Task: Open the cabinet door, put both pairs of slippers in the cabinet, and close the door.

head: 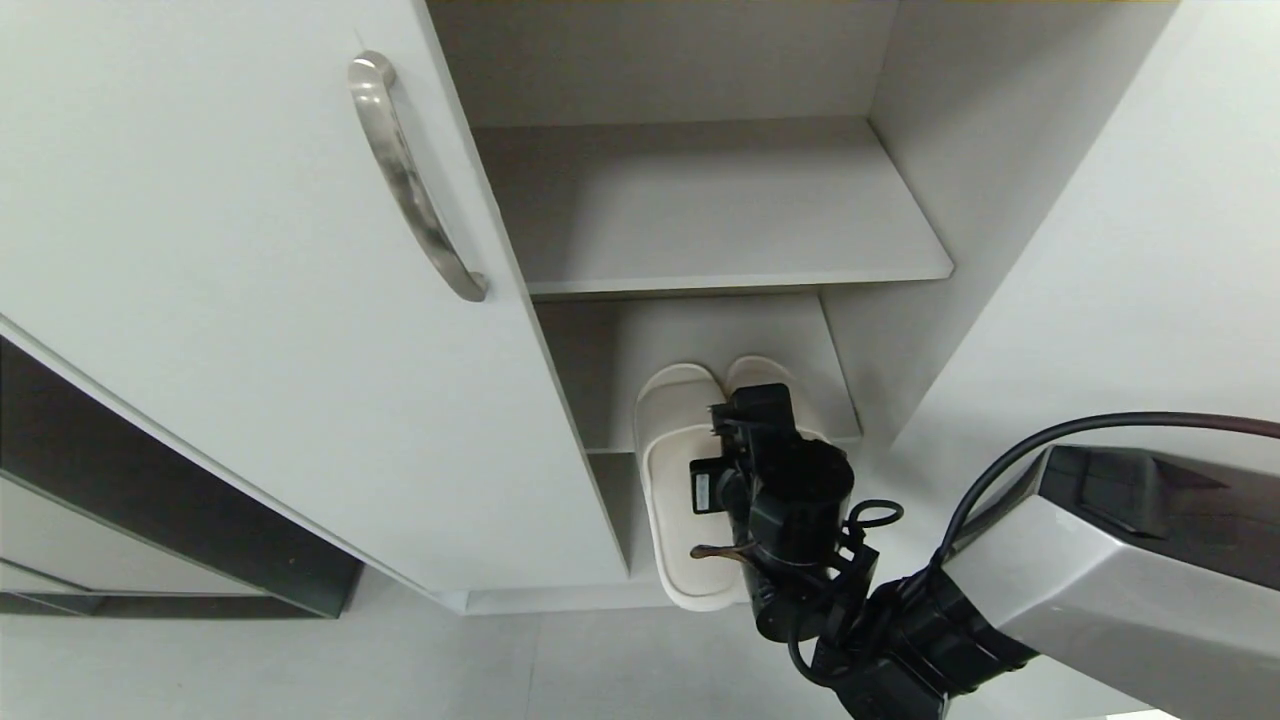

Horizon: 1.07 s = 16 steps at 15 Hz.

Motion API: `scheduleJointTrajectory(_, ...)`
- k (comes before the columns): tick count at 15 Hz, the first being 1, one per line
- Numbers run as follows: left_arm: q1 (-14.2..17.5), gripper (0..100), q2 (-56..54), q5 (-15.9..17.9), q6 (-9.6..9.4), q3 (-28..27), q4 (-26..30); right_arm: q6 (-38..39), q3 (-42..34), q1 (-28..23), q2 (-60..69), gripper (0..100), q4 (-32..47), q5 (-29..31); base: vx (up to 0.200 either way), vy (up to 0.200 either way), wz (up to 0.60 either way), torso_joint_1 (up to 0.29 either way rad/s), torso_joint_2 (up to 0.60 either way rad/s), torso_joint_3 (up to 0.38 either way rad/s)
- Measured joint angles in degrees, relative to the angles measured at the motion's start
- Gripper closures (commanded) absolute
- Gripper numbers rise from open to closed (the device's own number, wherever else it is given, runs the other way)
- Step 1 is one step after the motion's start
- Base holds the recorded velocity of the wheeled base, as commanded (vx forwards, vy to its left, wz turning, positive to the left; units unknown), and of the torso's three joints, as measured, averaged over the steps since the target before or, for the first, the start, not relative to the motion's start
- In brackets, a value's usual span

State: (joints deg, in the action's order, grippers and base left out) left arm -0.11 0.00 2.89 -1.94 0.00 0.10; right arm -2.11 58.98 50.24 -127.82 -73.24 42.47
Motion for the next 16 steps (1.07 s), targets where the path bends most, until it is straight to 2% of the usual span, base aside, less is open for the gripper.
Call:
scheduleJointTrajectory(2, 0.0, 100, 0.0, 0.0, 0.09, 0.0, 0.0, -0.2, 0.5, -1.1, -0.6, 100, 0.3, -1.4, 0.000, 0.000, 0.00, 0.000, 0.00, 0.000)
scheduleJointTrajectory(5, 0.0, 100, 0.0, -0.1, 0.17, 0.0, 0.0, -1.1, 5.8, -3.4, -2.7, 100, 1.9, -2.0, 0.000, 0.000, 0.00, 0.000, 0.00, 0.000)
scheduleJointTrajectory(16, 0.0, 100, 0.0, -0.2, 0.28, 0.0, 0.0, -1.3, 37.4, -9.9, -11.6, 100, 22.6, -4.4, 0.000, 0.000, 0.00, 0.000, 0.00, 0.000)
